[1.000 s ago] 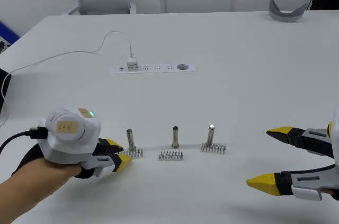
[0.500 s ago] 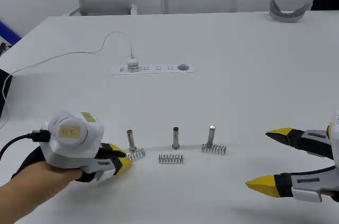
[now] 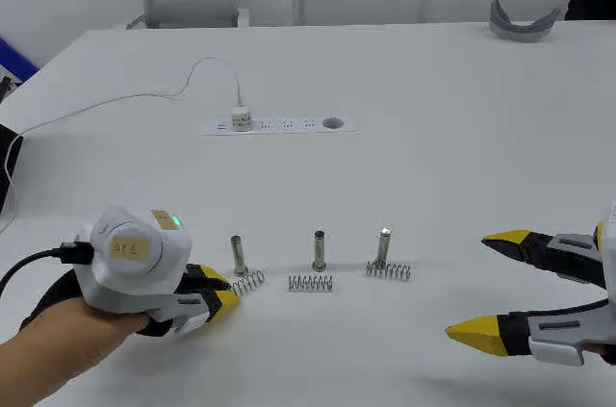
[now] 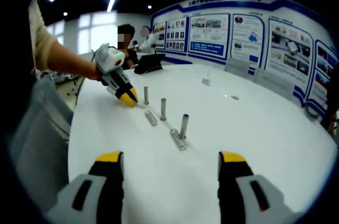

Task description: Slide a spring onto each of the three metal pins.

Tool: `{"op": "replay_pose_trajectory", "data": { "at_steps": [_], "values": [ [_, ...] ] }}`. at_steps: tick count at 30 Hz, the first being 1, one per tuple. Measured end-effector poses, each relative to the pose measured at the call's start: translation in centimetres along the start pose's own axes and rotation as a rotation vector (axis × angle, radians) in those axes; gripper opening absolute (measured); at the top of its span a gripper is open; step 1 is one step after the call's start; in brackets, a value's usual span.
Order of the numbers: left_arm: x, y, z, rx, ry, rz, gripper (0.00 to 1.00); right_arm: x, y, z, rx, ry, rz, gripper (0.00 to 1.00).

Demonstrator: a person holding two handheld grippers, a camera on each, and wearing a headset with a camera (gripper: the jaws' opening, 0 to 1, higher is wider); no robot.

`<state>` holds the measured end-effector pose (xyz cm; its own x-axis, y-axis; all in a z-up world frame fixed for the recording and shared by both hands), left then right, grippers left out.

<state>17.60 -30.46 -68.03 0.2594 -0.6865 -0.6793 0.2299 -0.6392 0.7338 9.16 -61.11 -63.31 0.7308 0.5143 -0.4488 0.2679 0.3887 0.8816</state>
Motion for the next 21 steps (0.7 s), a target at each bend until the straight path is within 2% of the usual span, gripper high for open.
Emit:
{"op": "replay_pose_trajectory", "data": {
  "at_steps": [12,17,21],
  "values": [
    [-1.0,1.1,2.3,0.03,-0.029,0.059,0.1,-0.2,1.7,-0.5,-0.002,0.03,0.016,0.59],
    [-1.3,1.9,3.1,0.048,-0.038,0.084,0.1,0.1,2.3,-0.9,-0.018,0.066,0.013,0.55],
    [-1.4,2.7,3.7,0.065,-0.046,0.11,0.1,0.4,2.9,-1.4,-0.019,0.114,0.012,0.51]
  ]
}}
Point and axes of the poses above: the centre of the closed fingertips' face, and the gripper's own axes: x roughly forward along the fingers, z roughly to its right, y roughly out of its top, the point moved 7 cm from there along -x, roughly backward along the fingers, and after that the axes turned 9 degrees about -y, right-handed, at the moved point
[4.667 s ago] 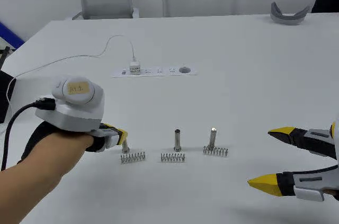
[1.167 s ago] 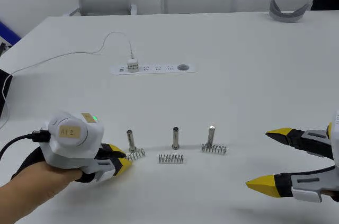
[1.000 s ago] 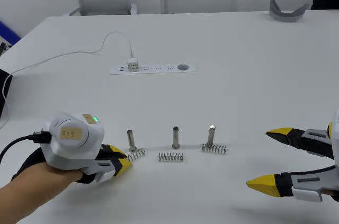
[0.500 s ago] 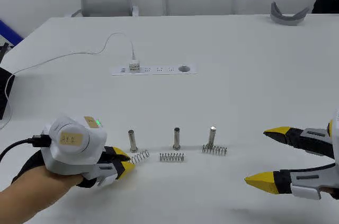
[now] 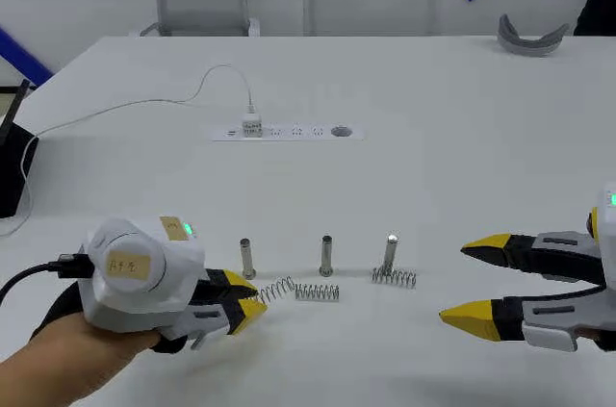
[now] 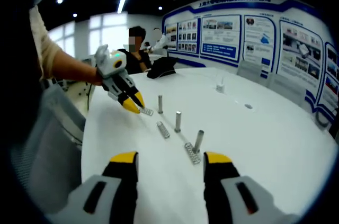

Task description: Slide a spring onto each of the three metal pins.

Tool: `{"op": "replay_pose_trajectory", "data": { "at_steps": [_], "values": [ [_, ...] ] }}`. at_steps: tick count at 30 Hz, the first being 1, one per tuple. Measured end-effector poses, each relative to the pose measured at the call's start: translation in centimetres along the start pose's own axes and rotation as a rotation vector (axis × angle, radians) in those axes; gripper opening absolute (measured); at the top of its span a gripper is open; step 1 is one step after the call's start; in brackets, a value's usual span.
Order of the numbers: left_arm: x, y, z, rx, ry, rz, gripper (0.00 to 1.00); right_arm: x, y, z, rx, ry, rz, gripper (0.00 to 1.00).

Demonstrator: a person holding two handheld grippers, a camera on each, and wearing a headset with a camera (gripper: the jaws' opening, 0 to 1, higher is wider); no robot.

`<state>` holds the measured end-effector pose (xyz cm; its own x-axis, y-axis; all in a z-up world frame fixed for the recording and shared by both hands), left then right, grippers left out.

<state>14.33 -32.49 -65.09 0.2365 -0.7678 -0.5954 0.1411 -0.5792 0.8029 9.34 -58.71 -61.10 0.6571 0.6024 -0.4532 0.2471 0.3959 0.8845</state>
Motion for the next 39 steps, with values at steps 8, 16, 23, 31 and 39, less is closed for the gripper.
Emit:
{"op": "replay_pose_trajectory", "data": {
  "at_steps": [8,16,23,31,39],
  "values": [
    [0.3,1.2,1.1,0.033,-0.023,0.038,0.1,1.1,1.5,-0.9,-0.013,0.081,0.013,0.45],
    [0.4,2.2,2.0,0.064,-0.047,0.073,0.1,2.6,3.3,-1.7,-0.02,0.164,0.027,0.36],
    [0.3,3.2,2.7,0.099,-0.064,0.108,0.1,3.8,4.7,-2.6,-0.03,0.233,0.041,0.31],
    [0.1,4.5,3.7,0.142,-0.077,0.153,0.1,4.8,5.5,-3.4,-0.007,0.292,0.056,0.28],
    [-0.4,5.6,4.6,0.182,-0.089,0.199,0.1,5.1,5.3,-4.3,0.013,0.326,0.035,0.24]
  ]
}}
Point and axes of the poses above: the centre of the closed fingertips' face, and the gripper's own axes: x roughly forward along the fingers, z roughly to its right, y roughly out of its top, the point moved 7 cm from there along -x, roughly backward along the fingers, and after that the axes turned 9 degrees about -y, right-handed, at the moved point
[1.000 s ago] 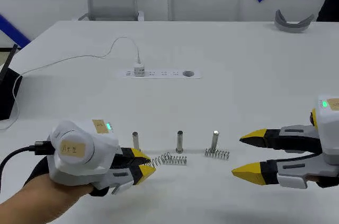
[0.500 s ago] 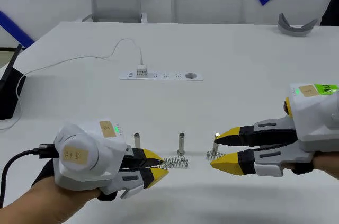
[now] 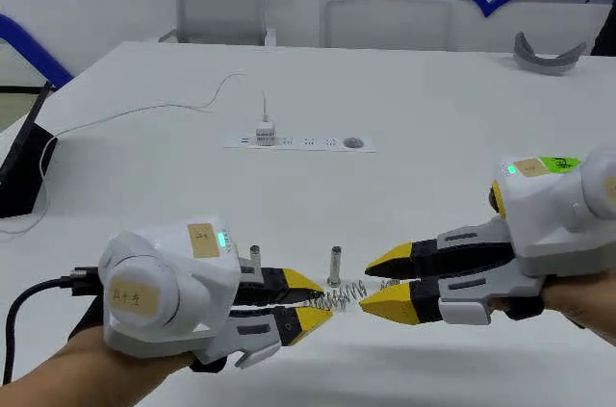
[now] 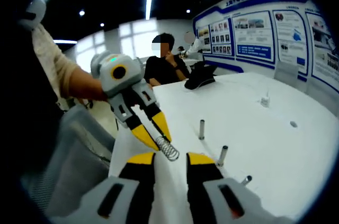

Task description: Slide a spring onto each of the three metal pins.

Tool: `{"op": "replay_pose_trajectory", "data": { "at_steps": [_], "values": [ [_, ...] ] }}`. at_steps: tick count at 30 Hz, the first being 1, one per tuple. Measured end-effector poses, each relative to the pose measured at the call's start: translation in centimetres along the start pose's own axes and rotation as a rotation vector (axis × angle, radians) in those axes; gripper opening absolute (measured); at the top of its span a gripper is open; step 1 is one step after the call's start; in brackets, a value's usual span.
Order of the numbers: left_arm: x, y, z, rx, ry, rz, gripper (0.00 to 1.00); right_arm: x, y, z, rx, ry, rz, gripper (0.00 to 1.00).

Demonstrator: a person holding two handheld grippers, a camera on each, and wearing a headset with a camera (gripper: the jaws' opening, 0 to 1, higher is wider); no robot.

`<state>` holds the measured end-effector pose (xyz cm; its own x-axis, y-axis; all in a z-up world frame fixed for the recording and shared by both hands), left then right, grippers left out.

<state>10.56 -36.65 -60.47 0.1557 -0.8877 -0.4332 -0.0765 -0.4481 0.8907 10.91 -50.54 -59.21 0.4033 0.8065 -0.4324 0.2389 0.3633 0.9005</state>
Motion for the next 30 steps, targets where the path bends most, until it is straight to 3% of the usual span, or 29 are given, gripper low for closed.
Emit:
{"op": "replay_pose_trajectory", "data": {
  "at_steps": [8,17,30],
  "values": [
    [0.2,0.6,0.2,0.021,-0.007,0.019,0.1,0.1,0.0,-0.4,0.012,0.018,0.0,0.17],
    [0.3,0.2,0.1,0.012,-0.007,0.016,0.1,-0.1,1.1,-1.0,0.006,0.032,0.037,0.13],
    [0.4,0.3,-0.1,-0.008,0.0,0.022,0.09,0.7,2.9,-1.8,-0.067,0.03,0.065,0.12]
  ]
}}
Point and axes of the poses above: the centre of the closed fingertips' face, and the gripper's own axes: x roughly forward along the fingers, z roughly to its right, y roughly out of its top, the point moved 7 cm from there along -x, roughly backward along the fingers, and after that the axes turned 9 degrees about -y, right-handed, at the moved point
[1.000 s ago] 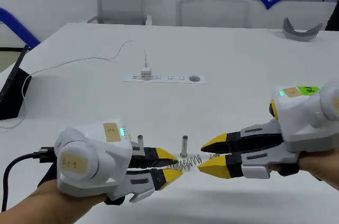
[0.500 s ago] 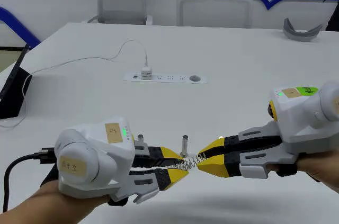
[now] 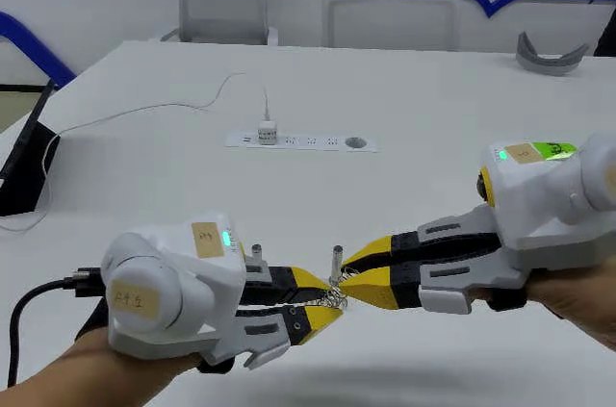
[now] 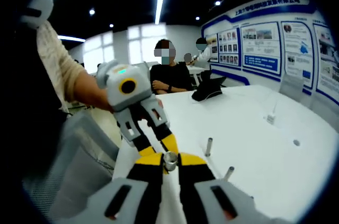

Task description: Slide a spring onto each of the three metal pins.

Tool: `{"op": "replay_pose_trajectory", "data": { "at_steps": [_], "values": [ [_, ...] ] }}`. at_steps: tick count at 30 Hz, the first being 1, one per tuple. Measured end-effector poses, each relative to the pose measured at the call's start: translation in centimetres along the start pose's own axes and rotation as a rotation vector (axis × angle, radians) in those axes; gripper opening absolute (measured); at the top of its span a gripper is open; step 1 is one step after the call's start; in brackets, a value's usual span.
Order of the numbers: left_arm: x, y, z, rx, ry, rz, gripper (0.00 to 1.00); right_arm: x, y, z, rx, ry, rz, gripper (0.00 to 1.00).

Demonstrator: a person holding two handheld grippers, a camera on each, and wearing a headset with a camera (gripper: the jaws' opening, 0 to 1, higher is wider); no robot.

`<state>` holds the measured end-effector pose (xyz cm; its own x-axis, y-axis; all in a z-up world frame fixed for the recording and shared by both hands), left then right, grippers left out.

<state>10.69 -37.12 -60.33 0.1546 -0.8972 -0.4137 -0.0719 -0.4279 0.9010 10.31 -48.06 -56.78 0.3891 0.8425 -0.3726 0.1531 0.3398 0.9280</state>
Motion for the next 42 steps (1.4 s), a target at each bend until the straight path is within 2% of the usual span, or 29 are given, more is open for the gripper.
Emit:
{"op": "replay_pose_trajectory", "data": {
  "at_steps": [11,18,30,42],
  "values": [
    [0.0,-0.3,-0.2,-0.02,0.028,0.009,0.1,1.3,0.6,-0.1,-0.064,-0.009,-0.016,0.12],
    [-0.5,-0.6,-0.4,-0.039,0.06,0.032,0.11,2.1,0.8,0.3,-0.055,-0.009,-0.022,0.12],
    [-1.7,-1.6,-0.6,-0.125,0.105,0.068,0.3,2.8,0.9,0.7,-0.049,-0.008,-0.021,0.12],
    [-3.5,-2.9,-0.2,-0.188,0.154,0.08,0.5,3.1,1.1,1.3,-0.05,-0.028,-0.018,0.12]
  ]
}}
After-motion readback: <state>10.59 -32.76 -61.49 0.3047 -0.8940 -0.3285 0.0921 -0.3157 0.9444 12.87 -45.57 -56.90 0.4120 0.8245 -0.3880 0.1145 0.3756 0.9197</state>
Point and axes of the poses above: the centre of the closed fingertips' face, and the gripper's own axes: x roughly forward along the fingers, z roughly to its right, y roughly out of its top, the point moved 7 cm from there along -x, roughly backward along the fingers, and after that the axes turned 9 degrees about -y, right-handed, at the moved point
